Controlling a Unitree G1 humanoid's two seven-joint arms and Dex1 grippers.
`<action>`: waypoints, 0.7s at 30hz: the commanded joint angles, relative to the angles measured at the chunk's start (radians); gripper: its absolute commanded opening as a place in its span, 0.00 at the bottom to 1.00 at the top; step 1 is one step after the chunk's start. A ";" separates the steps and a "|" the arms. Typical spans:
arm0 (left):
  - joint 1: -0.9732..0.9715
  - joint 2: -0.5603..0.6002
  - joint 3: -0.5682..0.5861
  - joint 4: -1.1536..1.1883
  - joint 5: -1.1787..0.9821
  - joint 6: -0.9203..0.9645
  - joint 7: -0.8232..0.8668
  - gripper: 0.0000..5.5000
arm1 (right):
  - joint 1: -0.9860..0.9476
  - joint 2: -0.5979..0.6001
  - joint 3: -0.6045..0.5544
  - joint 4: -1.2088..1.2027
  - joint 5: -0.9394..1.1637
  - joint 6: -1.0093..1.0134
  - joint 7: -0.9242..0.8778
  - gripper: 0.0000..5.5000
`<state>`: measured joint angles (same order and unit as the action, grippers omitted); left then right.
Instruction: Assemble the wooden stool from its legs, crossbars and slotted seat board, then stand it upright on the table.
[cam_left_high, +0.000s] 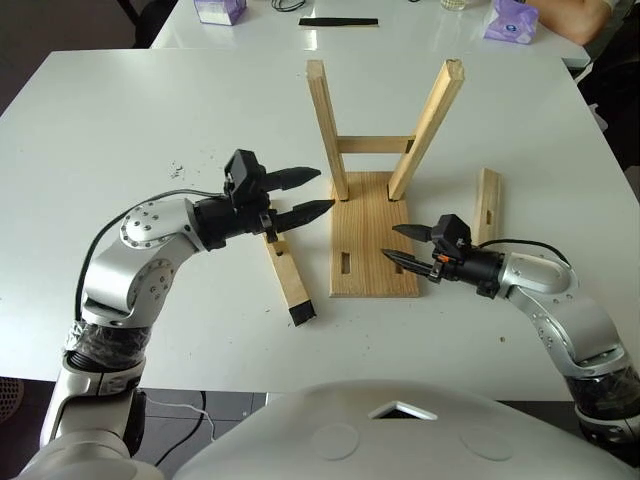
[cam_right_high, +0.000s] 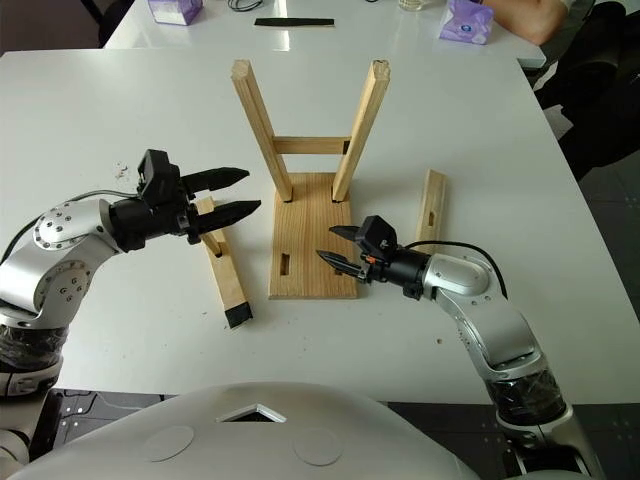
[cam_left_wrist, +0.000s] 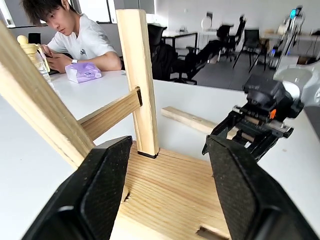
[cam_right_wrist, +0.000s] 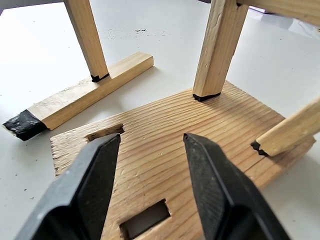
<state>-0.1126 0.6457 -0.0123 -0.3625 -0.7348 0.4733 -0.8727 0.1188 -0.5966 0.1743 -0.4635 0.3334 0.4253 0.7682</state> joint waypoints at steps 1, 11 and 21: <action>-0.130 0.002 0.124 -0.060 -0.194 0.121 0.064 0.50 | -0.011 -0.010 -0.012 -0.009 -0.004 -0.003 0.002 0.42; 0.112 0.207 0.015 -0.280 -0.135 0.167 -0.059 0.50 | -0.014 0.010 -0.056 -0.005 0.009 0.015 -0.035 0.42; 0.403 0.236 -0.192 -0.080 0.289 -0.099 -0.137 0.50 | -0.075 0.049 -0.133 0.044 0.014 0.035 -0.128 0.42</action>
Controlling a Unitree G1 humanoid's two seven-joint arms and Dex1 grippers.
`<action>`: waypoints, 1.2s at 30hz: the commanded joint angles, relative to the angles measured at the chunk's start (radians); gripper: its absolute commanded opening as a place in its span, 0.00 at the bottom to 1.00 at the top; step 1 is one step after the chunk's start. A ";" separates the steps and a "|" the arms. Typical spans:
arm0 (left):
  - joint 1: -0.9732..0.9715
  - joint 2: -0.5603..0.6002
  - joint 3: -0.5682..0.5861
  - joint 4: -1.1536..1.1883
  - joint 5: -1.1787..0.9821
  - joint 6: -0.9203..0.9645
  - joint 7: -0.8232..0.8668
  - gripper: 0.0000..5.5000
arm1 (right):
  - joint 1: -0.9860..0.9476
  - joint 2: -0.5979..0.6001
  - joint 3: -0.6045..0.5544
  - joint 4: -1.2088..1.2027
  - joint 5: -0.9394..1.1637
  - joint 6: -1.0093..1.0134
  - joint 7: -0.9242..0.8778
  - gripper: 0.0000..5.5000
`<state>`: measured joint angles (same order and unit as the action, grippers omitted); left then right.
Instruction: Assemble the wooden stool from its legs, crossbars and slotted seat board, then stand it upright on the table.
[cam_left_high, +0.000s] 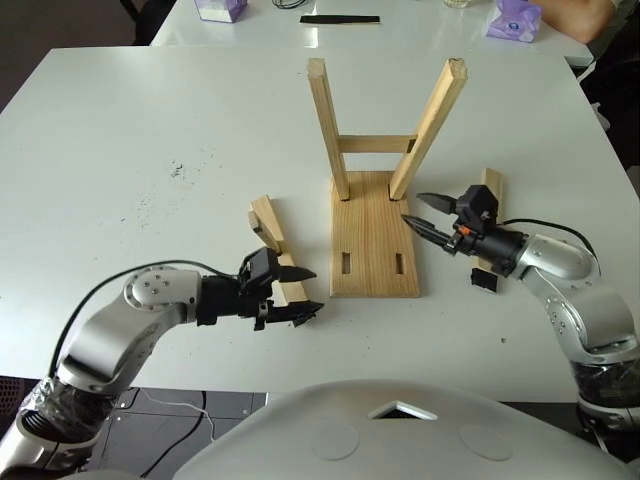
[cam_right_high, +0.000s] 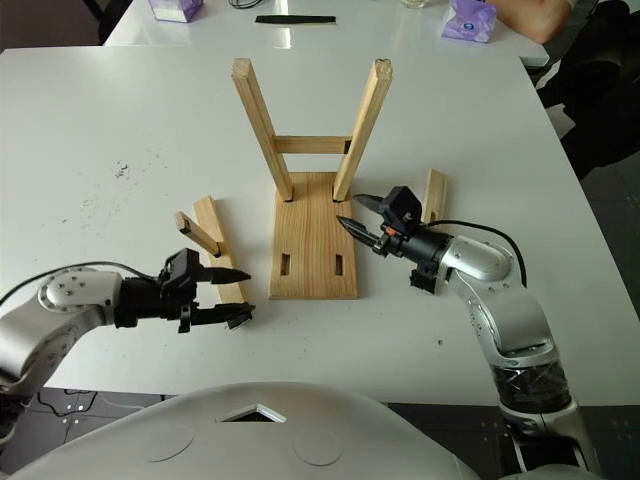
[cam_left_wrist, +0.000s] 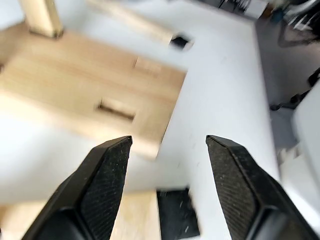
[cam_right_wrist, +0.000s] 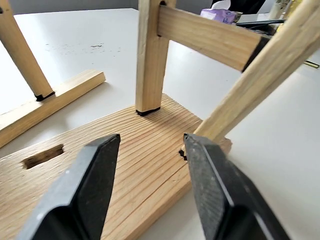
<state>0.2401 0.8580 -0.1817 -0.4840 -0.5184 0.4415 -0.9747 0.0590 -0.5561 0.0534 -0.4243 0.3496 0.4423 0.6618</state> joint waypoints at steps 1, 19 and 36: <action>0.055 0.036 -0.016 0.054 0.085 -0.082 -0.050 0.50 | -0.014 0.008 -0.012 0.002 -0.003 0.019 -0.024 0.42; -0.116 0.147 0.285 0.288 0.028 -0.148 -0.191 0.50 | 0.027 -0.014 -0.011 -0.014 -0.024 0.010 -0.027 0.42; -0.027 -0.122 0.303 0.079 0.022 0.308 0.350 0.72 | 0.081 -0.042 -0.034 -0.066 -0.013 0.027 -0.015 0.42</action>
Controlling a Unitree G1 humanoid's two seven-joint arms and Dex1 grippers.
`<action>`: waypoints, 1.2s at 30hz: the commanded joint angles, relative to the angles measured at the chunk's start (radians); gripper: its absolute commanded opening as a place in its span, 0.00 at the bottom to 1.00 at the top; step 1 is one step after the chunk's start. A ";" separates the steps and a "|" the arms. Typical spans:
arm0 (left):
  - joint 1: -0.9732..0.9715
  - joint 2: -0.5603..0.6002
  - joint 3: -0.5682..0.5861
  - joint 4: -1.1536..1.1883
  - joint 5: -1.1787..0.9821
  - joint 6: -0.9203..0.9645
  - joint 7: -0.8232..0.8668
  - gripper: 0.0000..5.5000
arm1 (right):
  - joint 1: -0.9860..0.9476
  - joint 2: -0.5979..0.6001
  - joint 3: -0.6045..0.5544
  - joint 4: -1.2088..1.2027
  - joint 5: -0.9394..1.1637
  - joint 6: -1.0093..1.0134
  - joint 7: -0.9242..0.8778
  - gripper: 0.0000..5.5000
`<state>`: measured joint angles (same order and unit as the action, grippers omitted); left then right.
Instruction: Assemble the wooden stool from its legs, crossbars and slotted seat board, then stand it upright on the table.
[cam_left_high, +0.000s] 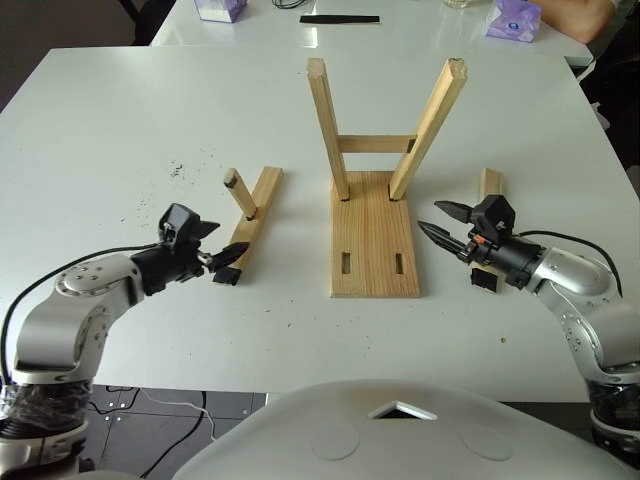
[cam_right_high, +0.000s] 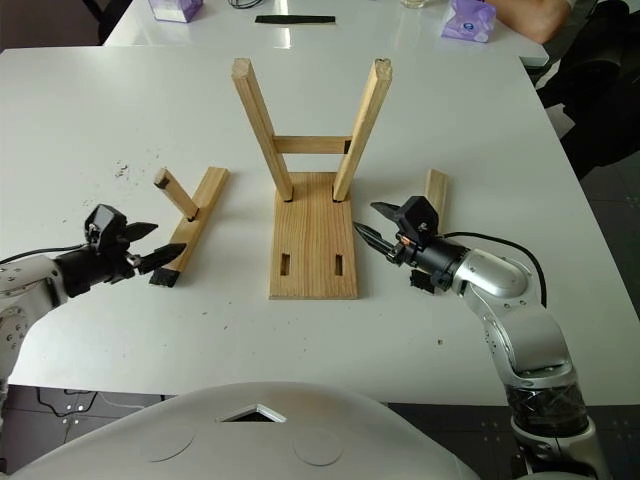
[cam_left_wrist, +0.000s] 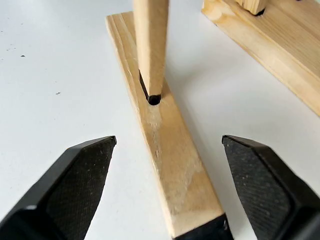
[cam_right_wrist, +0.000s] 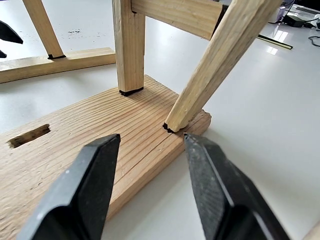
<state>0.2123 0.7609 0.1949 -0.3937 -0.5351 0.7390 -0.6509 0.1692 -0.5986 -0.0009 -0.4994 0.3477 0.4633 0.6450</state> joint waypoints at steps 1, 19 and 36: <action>0.012 -0.045 -0.101 0.006 0.057 0.007 0.040 0.72 | -0.035 0.004 0.026 0.009 -0.012 0.006 0.002 0.42; -0.025 -0.128 -0.209 0.267 0.291 -0.259 0.115 0.58 | -0.049 0.007 0.060 0.029 -0.037 -0.008 0.004 0.42; -0.262 -0.141 0.100 0.164 -0.173 -0.186 -0.137 0.36 | -0.147 0.057 -0.085 -0.036 0.160 0.056 -0.001 0.42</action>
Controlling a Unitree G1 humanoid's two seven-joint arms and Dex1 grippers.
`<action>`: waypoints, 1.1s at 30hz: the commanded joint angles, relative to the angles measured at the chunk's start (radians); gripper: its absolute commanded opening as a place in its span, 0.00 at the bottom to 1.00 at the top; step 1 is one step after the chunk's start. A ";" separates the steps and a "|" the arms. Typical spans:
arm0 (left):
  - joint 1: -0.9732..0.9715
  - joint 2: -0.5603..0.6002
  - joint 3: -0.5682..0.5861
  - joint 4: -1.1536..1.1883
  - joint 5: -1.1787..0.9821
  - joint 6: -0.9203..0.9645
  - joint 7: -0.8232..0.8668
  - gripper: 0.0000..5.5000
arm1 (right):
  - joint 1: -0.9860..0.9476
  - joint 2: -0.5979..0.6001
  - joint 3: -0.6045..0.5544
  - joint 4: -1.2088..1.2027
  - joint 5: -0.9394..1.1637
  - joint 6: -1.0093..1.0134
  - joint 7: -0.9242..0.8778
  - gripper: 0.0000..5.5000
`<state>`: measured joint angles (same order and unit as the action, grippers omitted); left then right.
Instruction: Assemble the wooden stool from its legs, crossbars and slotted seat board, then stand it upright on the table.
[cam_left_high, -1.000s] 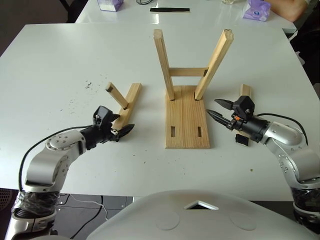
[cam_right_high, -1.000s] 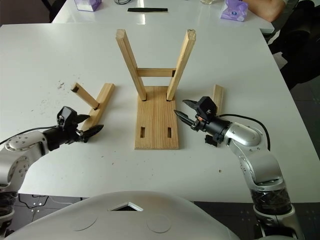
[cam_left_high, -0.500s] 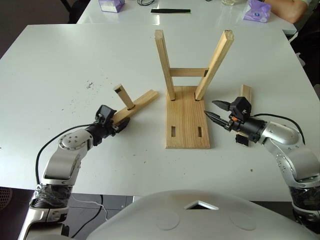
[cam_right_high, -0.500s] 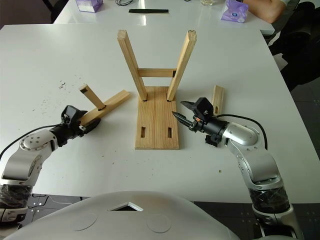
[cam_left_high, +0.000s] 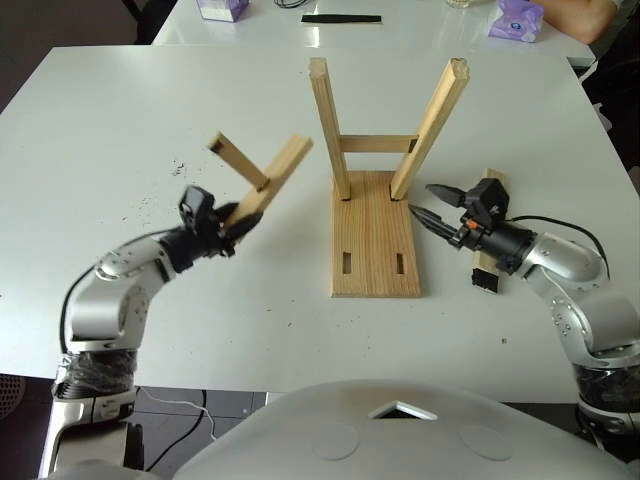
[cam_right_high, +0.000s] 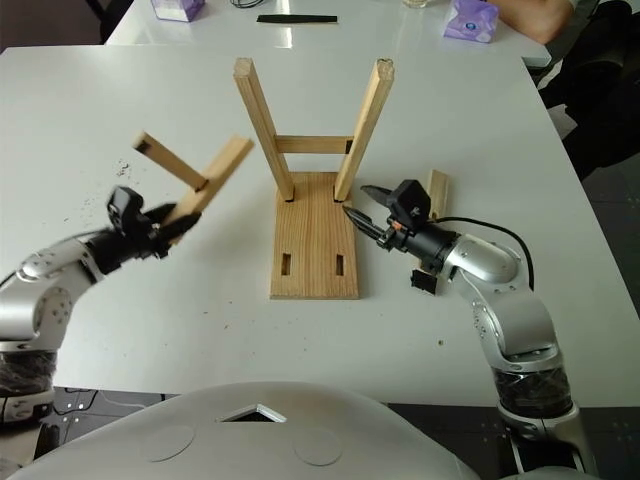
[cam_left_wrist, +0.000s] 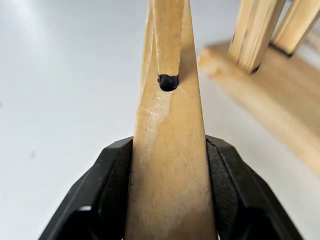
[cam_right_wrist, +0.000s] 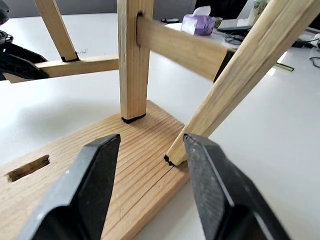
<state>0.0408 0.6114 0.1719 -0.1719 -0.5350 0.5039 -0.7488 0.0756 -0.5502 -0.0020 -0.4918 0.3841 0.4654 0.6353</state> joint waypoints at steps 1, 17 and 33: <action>-0.110 0.011 0.149 -0.089 -0.236 0.074 -0.047 0.36 | -0.067 0.012 -0.110 -0.061 0.178 0.075 0.010 0.42; -0.255 0.044 0.059 -0.427 -0.826 0.267 -0.009 0.36 | -0.383 -0.158 -0.188 -0.169 0.871 0.255 0.086 0.56; -0.212 0.043 -0.038 -0.458 -0.670 0.218 -0.099 0.36 | -0.504 -0.163 -0.077 -0.097 0.840 0.285 0.154 0.52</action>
<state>-0.1731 0.6544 0.1478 -0.6243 -1.2169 0.7278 -0.8449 -0.4118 -0.6970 -0.1066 -0.5860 1.2531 0.7377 0.7636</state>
